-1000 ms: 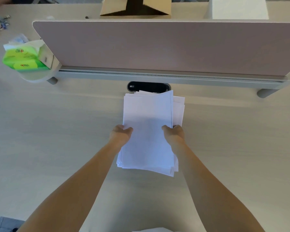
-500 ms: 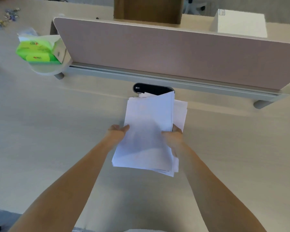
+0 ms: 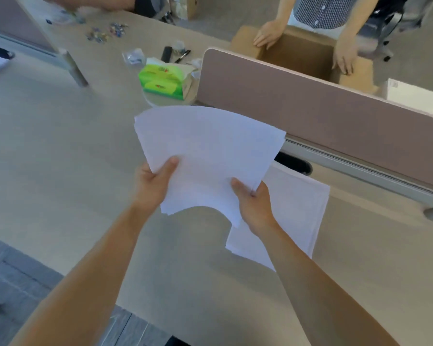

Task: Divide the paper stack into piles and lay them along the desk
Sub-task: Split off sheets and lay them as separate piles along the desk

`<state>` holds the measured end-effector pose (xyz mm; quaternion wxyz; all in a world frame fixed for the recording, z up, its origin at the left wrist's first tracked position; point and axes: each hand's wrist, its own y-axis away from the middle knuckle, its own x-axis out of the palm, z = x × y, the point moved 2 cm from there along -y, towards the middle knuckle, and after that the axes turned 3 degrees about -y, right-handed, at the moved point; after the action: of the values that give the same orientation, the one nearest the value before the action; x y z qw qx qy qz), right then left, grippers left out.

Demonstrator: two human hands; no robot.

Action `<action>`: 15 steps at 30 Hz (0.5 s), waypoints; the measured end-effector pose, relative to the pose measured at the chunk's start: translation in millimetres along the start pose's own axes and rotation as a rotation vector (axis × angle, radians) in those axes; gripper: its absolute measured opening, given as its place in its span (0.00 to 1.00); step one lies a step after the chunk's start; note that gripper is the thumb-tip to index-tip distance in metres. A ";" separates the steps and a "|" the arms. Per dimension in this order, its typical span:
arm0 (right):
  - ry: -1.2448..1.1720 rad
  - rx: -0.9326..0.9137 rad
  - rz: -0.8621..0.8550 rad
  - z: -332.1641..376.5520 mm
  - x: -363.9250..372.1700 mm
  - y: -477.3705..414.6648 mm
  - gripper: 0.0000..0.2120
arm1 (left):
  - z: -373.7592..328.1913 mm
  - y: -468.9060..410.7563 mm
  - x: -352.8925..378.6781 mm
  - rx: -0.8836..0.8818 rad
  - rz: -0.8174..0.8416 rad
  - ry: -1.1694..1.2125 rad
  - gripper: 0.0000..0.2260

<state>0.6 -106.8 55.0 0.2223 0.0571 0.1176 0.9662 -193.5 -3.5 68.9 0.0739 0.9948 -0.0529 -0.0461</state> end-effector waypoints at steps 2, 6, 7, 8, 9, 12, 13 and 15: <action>0.015 -0.006 0.017 -2.8 19.2 2.8 0.09 | 4.7 0.7 -26.4 0.019 0.029 0.022 0.15; 0.060 -0.010 0.026 -11.3 33.7 10.6 0.11 | 18.5 1.5 -65.4 -0.060 0.152 0.028 0.08; 0.054 -0.012 0.030 -8.7 35.6 11.0 0.14 | 20.9 1.2 -71.2 -0.078 0.171 0.043 0.07; 0.041 -0.005 0.029 -5.7 38.2 9.7 0.17 | 20.0 1.0 -73.4 -0.088 0.195 0.061 0.08; 0.018 0.006 0.024 -2.0 41.2 8.0 0.19 | 19.3 0.0 -73.3 -0.102 0.211 0.076 0.10; -0.090 0.028 -0.009 8.1 54.6 3.7 0.16 | 14.7 0.3 -62.0 -0.113 0.173 0.073 0.06; -0.119 0.025 -0.029 10.9 58.8 3.7 0.12 | 13.1 1.0 -59.2 -0.116 0.125 0.067 0.04; -0.149 0.002 -0.076 13.9 62.8 3.9 0.09 | 14.7 1.1 -58.3 -0.108 0.062 0.061 0.03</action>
<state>-54.9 -79.6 73.1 0.2668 0.1247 0.1036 0.9500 -252.9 -0.1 59.4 0.1303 0.9882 -0.0789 -0.0164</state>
